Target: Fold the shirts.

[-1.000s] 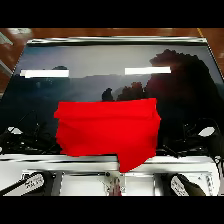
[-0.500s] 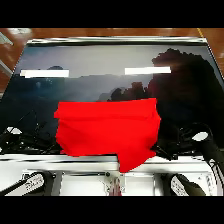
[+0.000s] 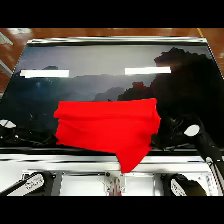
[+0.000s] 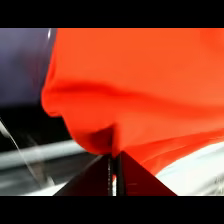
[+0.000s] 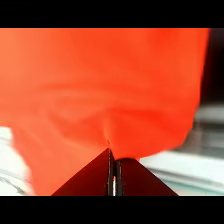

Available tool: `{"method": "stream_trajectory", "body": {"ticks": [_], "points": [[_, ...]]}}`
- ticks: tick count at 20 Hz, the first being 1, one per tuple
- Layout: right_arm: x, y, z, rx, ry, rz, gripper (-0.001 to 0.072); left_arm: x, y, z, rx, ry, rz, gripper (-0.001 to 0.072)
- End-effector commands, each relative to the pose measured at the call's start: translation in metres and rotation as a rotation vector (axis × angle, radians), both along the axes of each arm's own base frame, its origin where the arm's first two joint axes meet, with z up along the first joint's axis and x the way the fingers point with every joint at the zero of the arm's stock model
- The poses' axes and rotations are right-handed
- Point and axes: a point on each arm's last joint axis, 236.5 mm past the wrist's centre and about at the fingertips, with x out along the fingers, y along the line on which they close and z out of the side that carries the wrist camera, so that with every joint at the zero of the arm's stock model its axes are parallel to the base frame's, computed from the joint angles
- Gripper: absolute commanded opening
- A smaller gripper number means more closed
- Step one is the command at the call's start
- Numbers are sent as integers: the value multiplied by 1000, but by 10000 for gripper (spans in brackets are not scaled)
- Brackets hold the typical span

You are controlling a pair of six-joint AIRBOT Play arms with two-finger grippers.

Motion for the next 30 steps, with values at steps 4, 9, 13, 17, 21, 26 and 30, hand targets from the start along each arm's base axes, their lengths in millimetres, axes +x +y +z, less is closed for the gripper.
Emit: {"method": "stream_trajectory", "body": {"ticks": [4,9,13,17,21,26,30], "points": [[120,10,96,99,-381,-188,54,91,26,77,57,-303,98,43],[167,10,94,143,-392,-247,55,146,38,97,91,-444,175,44],[214,3,81,148,-399,-283,55,188,31,92,98,-466,137,44],[235,-2,50,134,-349,-313,56,218,17,69,76,-428,87,43],[233,-5,18,119,-283,-322,83,210,10,28,12,-245,179,366],[221,-40,29,21,-354,-199,691,206,29,47,-5,-242,186,418],[160,-112,5,-201,-153,-130,691,203,55,86,-18,-279,196,414]]}}
